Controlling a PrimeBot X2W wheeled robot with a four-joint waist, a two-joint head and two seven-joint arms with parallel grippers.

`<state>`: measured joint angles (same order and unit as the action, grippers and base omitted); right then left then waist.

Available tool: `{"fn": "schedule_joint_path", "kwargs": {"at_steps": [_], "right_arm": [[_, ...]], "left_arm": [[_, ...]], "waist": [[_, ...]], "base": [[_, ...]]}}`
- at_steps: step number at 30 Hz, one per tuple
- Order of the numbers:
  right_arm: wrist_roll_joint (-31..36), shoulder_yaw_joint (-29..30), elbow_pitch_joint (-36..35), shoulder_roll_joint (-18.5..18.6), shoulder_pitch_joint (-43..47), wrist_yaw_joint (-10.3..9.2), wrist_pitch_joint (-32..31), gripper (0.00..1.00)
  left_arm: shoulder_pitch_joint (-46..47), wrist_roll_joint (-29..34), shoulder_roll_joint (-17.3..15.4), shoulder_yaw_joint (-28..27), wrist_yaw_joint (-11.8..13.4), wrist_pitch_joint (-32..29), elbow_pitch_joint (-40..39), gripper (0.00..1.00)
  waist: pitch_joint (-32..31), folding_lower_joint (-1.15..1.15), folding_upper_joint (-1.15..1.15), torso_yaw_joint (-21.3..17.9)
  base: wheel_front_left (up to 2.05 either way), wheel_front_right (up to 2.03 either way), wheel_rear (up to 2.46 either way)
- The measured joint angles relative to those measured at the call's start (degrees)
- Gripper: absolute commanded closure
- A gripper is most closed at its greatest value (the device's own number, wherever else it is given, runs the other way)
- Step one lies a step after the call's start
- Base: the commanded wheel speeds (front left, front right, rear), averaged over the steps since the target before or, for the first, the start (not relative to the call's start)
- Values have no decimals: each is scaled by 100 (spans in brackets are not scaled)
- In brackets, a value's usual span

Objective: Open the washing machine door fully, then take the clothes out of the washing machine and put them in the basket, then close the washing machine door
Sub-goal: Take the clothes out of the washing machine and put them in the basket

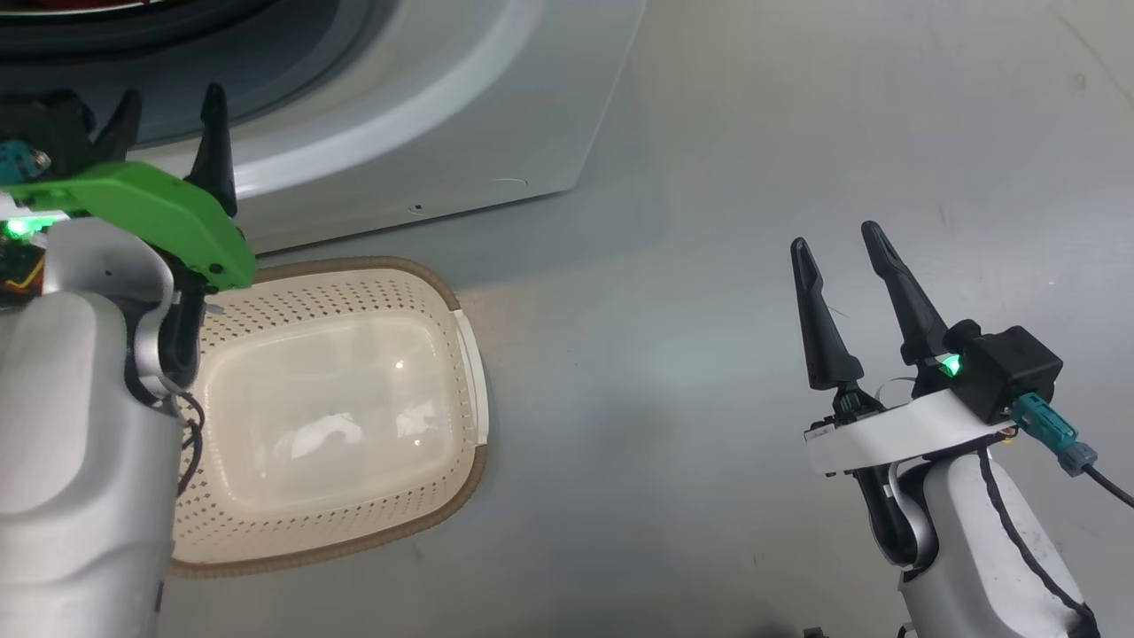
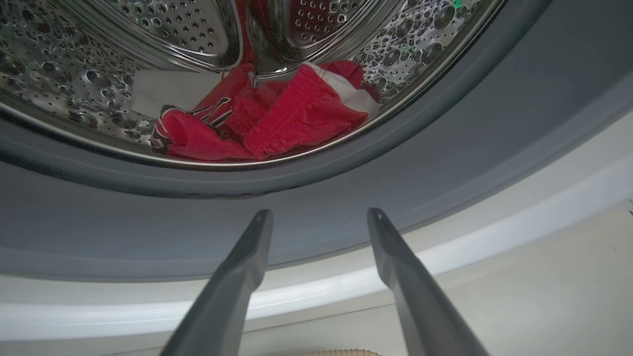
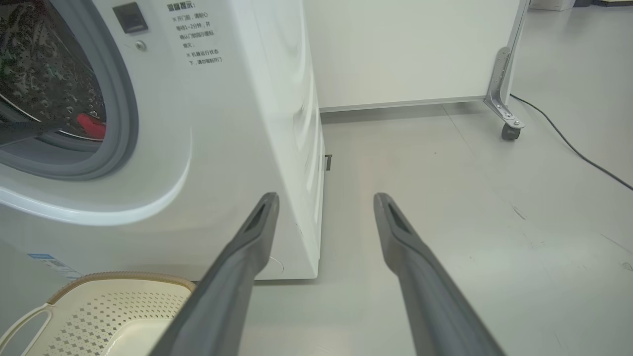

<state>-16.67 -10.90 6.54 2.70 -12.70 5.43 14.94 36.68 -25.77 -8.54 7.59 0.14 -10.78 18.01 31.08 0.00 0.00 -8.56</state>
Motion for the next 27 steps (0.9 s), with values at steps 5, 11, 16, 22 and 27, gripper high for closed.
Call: {"fn": "schedule_joint_path", "kwargs": {"at_steps": [5,11,16,22,27], "right_arm": [[-137,-66,43,0,-127,4,0,0],[-349,-223,80,-4,-255,5,0,0],[-452,-272,94,-5,-279,5,0,0],[-560,-413,112,-7,-350,5,0,0],[-616,-472,140,-7,-356,5,0,0]], "left_arm": [[524,-157,-158,-60,-119,-467,64,0],[1165,-229,-443,-224,-225,-850,154,0],[1585,-450,-526,-326,-296,-1140,219,0],[1909,-560,-708,-434,-348,-1447,397,0],[2091,-682,-749,-508,-350,-1640,603,0]], "waist": [[188,0,0,-195],[321,0,0,-388],[393,0,0,-509],[483,-1,0,-641],[562,0,0,-748]], "base": [[0,0,0],[0,0,0],[0,0,0],[0,0,0],[0,0,0]]}}
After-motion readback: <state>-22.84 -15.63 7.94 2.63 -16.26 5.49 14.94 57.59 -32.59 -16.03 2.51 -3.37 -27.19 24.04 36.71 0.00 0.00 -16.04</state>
